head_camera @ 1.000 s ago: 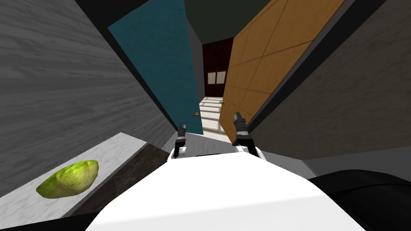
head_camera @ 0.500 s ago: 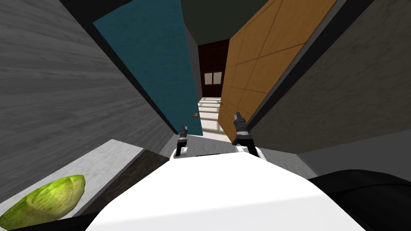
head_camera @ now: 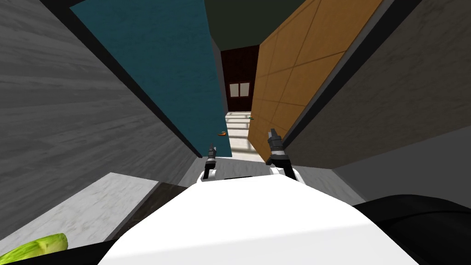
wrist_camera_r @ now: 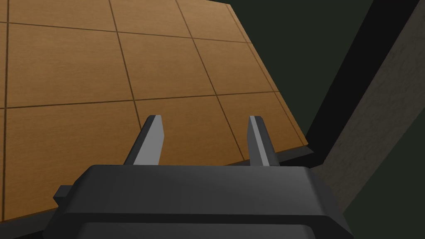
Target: Push the door open
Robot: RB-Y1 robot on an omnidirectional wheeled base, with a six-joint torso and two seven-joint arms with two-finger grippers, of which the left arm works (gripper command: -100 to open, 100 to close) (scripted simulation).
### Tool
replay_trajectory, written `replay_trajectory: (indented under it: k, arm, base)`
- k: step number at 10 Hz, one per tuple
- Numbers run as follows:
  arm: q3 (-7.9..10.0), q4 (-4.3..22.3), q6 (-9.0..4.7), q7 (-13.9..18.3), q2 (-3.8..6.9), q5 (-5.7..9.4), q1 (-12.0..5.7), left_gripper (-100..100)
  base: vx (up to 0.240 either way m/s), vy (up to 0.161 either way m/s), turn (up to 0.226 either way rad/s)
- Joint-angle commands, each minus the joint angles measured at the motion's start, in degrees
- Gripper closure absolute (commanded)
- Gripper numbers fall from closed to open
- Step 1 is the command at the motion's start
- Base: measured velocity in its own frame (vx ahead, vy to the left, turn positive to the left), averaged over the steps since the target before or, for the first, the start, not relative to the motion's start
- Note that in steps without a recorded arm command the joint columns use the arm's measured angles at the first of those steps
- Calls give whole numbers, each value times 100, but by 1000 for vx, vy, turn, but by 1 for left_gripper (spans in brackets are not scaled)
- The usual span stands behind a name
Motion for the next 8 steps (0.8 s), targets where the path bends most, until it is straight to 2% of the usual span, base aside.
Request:
replay_trajectory:
  k: [1,8]
  arm:
    - [2,223,1,-19,-40,-11,-59,-100]
    - [41,1249,-83,-74,-174,-35,-406,-100]
  base:
    - [38,97,-119]
    - [44,95,-124]
